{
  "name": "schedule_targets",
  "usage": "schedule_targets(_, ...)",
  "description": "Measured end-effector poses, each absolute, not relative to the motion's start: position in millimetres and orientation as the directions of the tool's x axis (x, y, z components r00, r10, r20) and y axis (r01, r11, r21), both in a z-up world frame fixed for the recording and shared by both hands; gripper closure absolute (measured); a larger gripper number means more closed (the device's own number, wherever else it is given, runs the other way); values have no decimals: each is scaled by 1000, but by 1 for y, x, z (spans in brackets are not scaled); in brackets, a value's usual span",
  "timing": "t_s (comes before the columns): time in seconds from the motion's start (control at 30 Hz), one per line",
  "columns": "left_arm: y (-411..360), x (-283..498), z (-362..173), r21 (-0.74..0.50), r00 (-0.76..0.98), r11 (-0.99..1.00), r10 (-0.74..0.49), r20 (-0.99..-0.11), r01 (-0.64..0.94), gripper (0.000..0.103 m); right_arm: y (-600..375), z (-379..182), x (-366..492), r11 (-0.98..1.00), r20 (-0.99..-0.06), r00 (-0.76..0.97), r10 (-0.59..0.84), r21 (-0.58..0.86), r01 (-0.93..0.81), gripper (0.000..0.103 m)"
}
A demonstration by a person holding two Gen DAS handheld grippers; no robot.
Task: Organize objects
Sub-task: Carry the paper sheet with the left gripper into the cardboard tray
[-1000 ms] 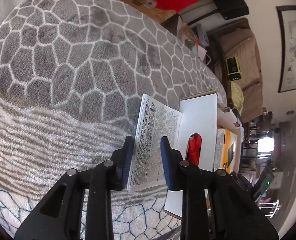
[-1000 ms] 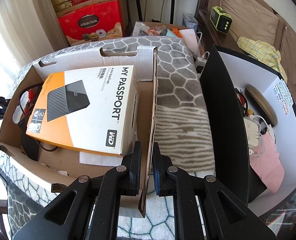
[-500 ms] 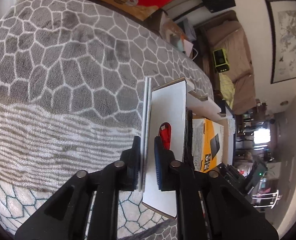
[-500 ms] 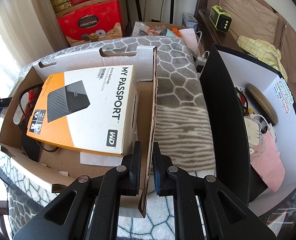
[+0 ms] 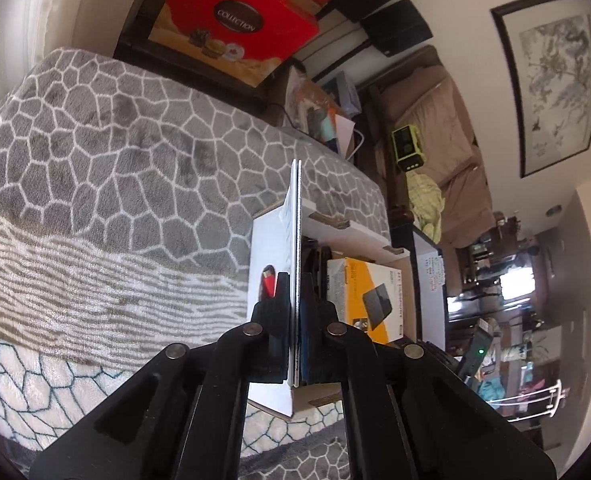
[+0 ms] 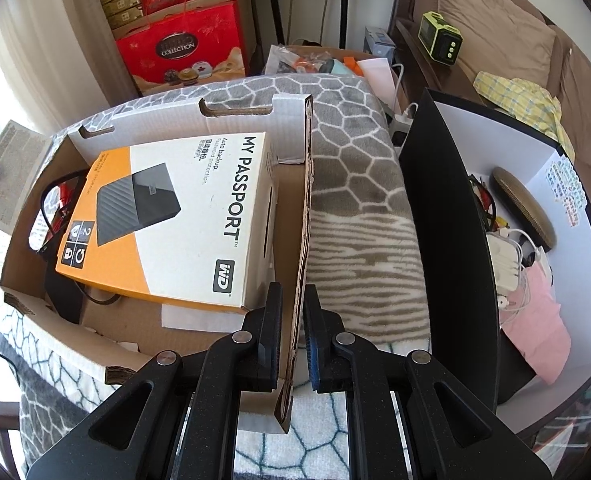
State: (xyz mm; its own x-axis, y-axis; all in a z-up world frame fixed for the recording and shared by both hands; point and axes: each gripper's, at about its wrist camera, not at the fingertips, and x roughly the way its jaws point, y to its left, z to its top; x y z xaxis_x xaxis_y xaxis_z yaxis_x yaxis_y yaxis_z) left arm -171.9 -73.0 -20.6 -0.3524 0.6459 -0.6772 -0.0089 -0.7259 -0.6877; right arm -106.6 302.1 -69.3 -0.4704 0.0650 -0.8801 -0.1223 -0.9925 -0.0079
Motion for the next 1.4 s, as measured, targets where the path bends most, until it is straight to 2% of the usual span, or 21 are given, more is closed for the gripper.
schedule_targets(0.33,-19,-165,5,-713,-302,-690,711,-635,-124,100,304,-60,-102,-992,-871,-487,65,-4,-126,92)
schedule_targets(0.77,49,-168,-32,-737,-181,-666,744,-643,-119,100,304,-60,-100,-993,-872,-485,66,-8,-122,92)
schedule_targets(1.1,15,-173,-31,-721,-230,-689,716,-659,-77,100,304,-60,-99,-993,-872,-487,59,-3,-115,92)
schedule_targets(1.4,-20,-174,-52,-720,-240,-694,698,-674,5,100,301,-66,-101,-994,-877,-478,54,-1,-111,92)
